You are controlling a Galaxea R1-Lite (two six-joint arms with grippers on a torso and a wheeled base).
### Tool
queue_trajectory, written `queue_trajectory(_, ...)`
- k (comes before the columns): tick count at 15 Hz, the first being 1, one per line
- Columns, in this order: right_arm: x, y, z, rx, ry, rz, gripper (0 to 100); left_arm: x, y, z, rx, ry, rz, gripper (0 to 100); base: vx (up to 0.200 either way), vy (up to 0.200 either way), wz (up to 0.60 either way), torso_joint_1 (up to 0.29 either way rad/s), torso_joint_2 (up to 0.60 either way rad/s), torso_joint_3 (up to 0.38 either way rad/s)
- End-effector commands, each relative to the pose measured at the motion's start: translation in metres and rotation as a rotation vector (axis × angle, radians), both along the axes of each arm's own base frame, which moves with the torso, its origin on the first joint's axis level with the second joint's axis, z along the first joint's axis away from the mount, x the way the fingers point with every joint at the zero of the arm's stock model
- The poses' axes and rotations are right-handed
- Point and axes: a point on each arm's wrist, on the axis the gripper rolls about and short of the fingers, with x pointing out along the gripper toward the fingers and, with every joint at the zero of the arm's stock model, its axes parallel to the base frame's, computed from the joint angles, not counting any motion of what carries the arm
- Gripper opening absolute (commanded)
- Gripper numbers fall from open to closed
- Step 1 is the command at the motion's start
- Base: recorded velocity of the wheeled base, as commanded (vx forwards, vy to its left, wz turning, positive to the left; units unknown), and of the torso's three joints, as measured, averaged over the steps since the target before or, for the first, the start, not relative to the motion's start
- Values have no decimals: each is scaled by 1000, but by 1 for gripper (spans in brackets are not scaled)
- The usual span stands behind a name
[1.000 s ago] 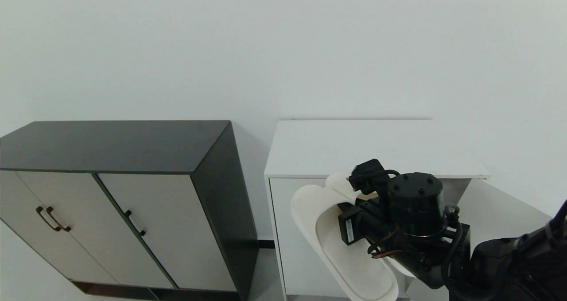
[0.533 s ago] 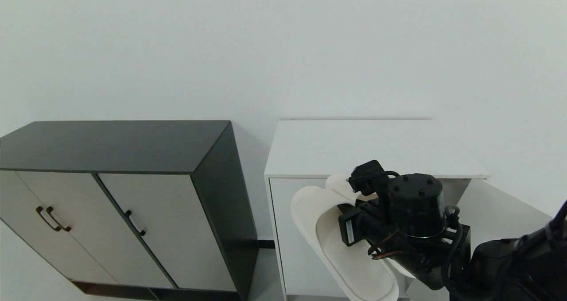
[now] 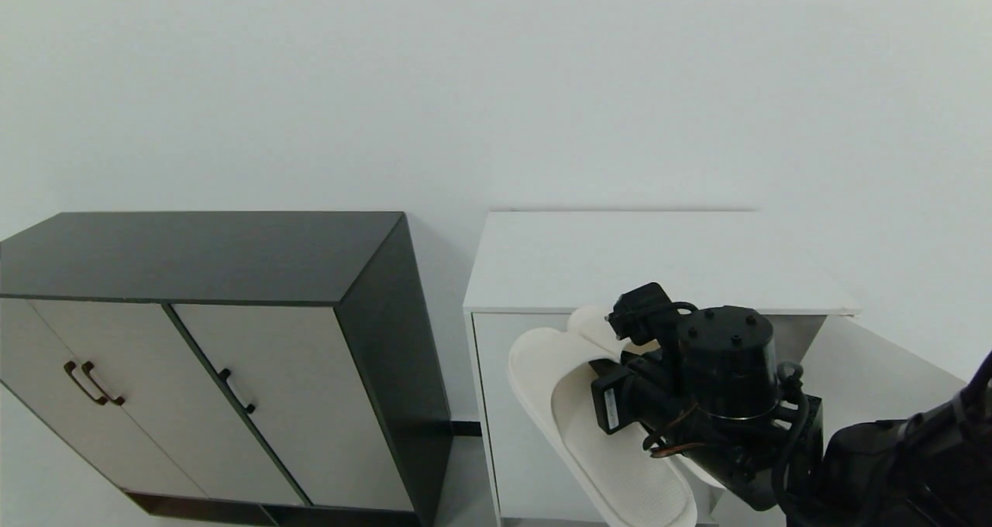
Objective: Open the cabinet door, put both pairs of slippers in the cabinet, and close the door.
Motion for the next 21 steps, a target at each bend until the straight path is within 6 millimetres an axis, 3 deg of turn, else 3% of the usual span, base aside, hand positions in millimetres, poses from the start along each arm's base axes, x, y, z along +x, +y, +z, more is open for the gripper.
queue_trajectory(1,-2,1,-1,-1,4,7,0,0,0,0,0,1,1,0,0,-200,0,2,2,2)
queue_trajectory(4,-4,0,-1,-2,5,9,0,0,0,0,0,1,1,0,0,-200,0,12,4,4)
queue_trajectory(8,-32,-1,9,7,-4,78,0,0,0,0,0,1,1,0,0,-200,0,4,7,5)
queue_trajectory(14,-40,1,10,11,-5,105,0,0,0,0,0,1,1,0,0,-200,0,5,3,2)
queue_trajectory(21,-40,0,8,6,0,99,0,0,0,0,-2,1,1,0,0,0,0,0,0,0)
